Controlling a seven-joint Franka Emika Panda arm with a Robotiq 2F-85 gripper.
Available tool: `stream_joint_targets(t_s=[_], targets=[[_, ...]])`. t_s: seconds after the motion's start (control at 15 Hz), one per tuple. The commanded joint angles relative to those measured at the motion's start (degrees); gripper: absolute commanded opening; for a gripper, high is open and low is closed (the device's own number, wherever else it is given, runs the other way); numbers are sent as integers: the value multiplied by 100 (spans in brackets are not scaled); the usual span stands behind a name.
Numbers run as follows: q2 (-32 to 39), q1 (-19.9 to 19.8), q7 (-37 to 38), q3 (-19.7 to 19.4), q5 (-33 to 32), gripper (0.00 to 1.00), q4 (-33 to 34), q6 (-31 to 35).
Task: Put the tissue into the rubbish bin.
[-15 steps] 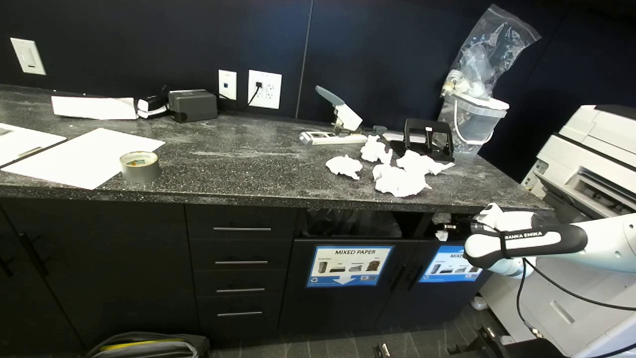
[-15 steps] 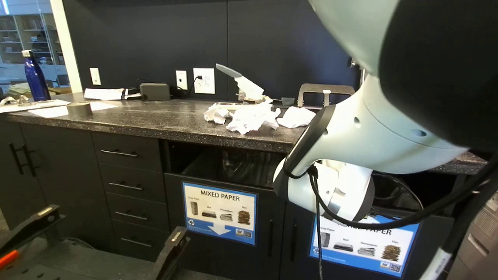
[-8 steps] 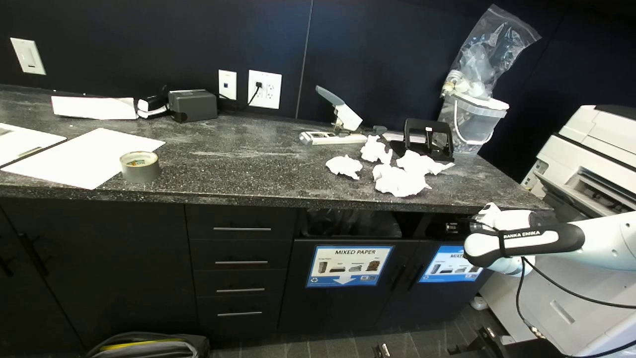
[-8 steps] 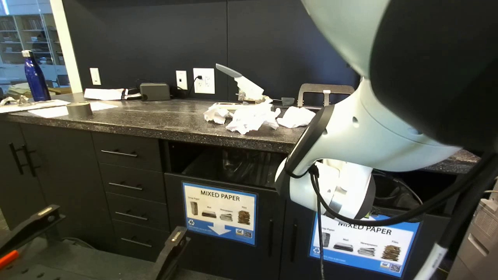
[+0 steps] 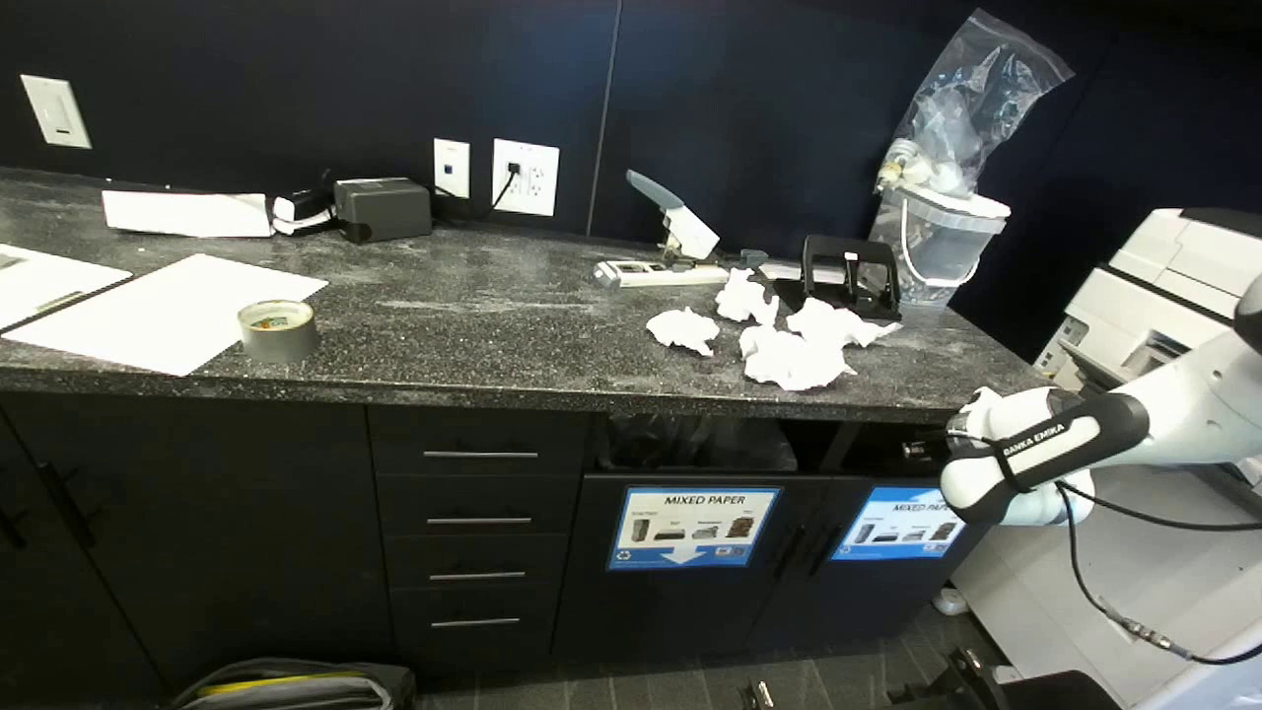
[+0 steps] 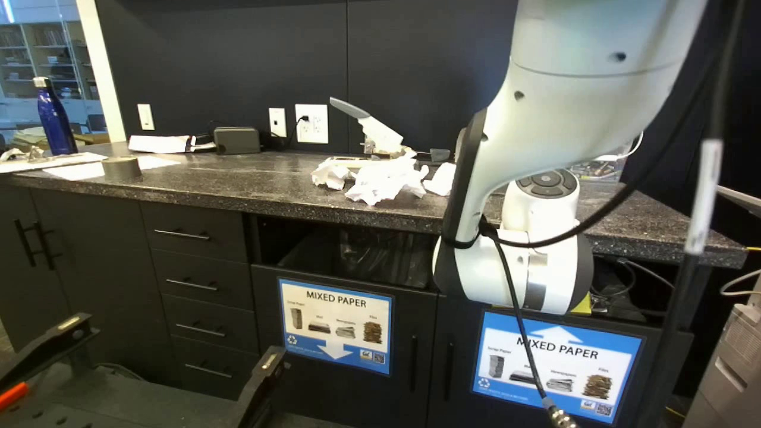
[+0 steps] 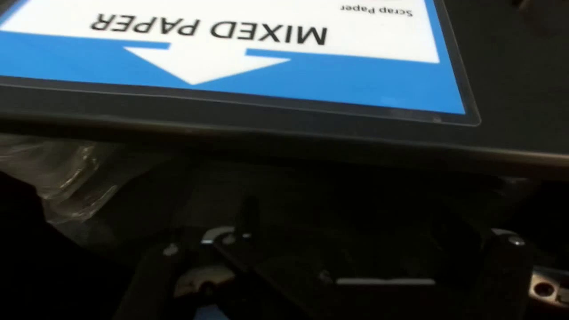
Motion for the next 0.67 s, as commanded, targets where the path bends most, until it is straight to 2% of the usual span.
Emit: stream_joint_targets(t_s=[0.0,0.07,0.2,0.27,0.4,0.47,0.53,0.6], targets=[[-1439,1121,469,-1267,443,100,-1379,231],[-1736,1438,633,-1527,535,100,-1641,-33],[-2299,1580,847,-1438,221,100,-2198,-809],[-2600,1642,892,-1355,158,100,-2488,-1191],[-3226,1512,721,-825,186,100,-3078,-2129],[-3515,1450,633,-532,322,100,-3302,-2651],[-3818,1962,205,-756,1183,100,-3574,-2971],[-4117,2091,75,-654,1542,100,-3735,-3426]])
